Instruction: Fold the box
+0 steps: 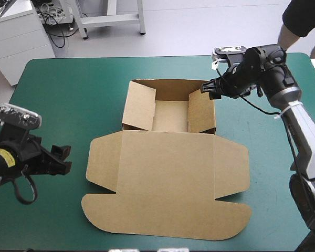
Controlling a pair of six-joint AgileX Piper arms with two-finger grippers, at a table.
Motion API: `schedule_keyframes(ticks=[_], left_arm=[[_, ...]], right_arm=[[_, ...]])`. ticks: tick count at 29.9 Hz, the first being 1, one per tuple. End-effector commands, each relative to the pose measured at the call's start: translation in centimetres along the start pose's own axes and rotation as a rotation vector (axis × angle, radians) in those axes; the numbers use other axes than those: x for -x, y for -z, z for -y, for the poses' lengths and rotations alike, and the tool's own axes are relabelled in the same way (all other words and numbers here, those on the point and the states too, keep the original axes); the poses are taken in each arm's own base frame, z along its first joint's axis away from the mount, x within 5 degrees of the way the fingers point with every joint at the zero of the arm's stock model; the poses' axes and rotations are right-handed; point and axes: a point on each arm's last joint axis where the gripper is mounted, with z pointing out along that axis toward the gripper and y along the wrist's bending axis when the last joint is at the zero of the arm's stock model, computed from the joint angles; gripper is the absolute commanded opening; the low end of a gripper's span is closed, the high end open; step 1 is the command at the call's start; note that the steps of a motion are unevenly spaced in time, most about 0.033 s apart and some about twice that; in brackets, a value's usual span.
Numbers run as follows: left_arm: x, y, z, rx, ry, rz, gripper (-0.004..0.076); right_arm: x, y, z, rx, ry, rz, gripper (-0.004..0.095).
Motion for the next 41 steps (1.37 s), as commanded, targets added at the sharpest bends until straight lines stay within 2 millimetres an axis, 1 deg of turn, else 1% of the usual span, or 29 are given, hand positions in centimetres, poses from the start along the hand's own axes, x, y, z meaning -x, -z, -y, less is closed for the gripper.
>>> schedule_keyframes(ticks=[1, 3, 6, 10, 13, 16, 23, 24, 26, 28, 31, 32, 35, 39, 41], left_arm=[[-1.5, 1.6, -0.1, -0.005, 0.010, 0.100, 0.0505], [-2.7, 2.2, -0.2, -0.005, 0.012, 0.124, 0.0504], [-3.9, 3.1, -0.3, -0.002, 0.013, 0.163, 0.0504], [-5.1, 3.9, -0.3, -0.002, 0.015, 0.182, 0.0504], [-5.4, 4.1, -0.4, -0.002, 0.016, 0.177, 0.0504], [-5.6, 4.2, -0.3, -0.006, 0.017, 0.169, 0.0504], [-5.8, 4.2, -0.3, -0.007, 0.018, 0.146, 0.0504], [-5.8, 4.2, -0.3, -0.007, 0.018, 0.144, 0.0504], [-5.8, 4.2, -0.3, -0.007, 0.018, 0.141, 0.0504], [-5.8, 4.2, -0.3, -0.007, 0.018, 0.139, 0.0504], [-5.9, 4.2, -0.3, -0.007, 0.018, 0.137, 0.0504], [-5.9, 4.2, -0.3, -0.007, 0.018, 0.137, 0.0505], [-5.9, 4.2, -0.3, -0.007, 0.018, 0.137, 0.0504], [-5.9, 4.2, -0.3, -0.007, 0.018, 0.137, 0.0504], [-5.9, 4.2, -0.3, -0.011, 0.019, 0.137, 0.0504]], right_arm=[[0.5, 1.2, -0.4, 0.023, 0.004, 0.066, 0.0578], [0.6, 0.3, -0.3, 0.024, 0.002, 0.048, 0.0579], [0.8, -1.0, -0.2, 0.021, -0.001, 0.021, 0.0579], [0.8, -3.2, -0.2, 0.037, -0.013, -0.030, 0.0579], [0.9, -5.0, -0.3, 0.053, -0.025, -0.065, 0.0577], [0.9, -6.4, -0.2, 0.056, -0.037, -0.092, 0.0577], [0.6, -8.9, 0.0, 0.056, -0.048, -0.153, 0.0575], [0.6, -9.1, 0.0, 0.056, -0.051, -0.156, 0.0560], [0.5, -9.4, 0.1, 0.050, -0.052, -0.168, 0.0479], [0.5, -9.5, 0.2, 0.036, -0.046, -0.173, 0.0325], [0.4, -9.5, 0.3, 0.026, -0.032, -0.176, 0.0033], [0.4, -9.5, 0.3, 0.026, -0.023, -0.176, -0.0020], [0.4, -9.5, 0.4, 0.013, -0.017, -0.179, -0.0008], [0.3, -9.2, 1.3, -0.077, 0.021, -0.188, -0.0008], [0.5, -8.2, 1.7, -0.124, 0.043, -0.164, -0.0008]])
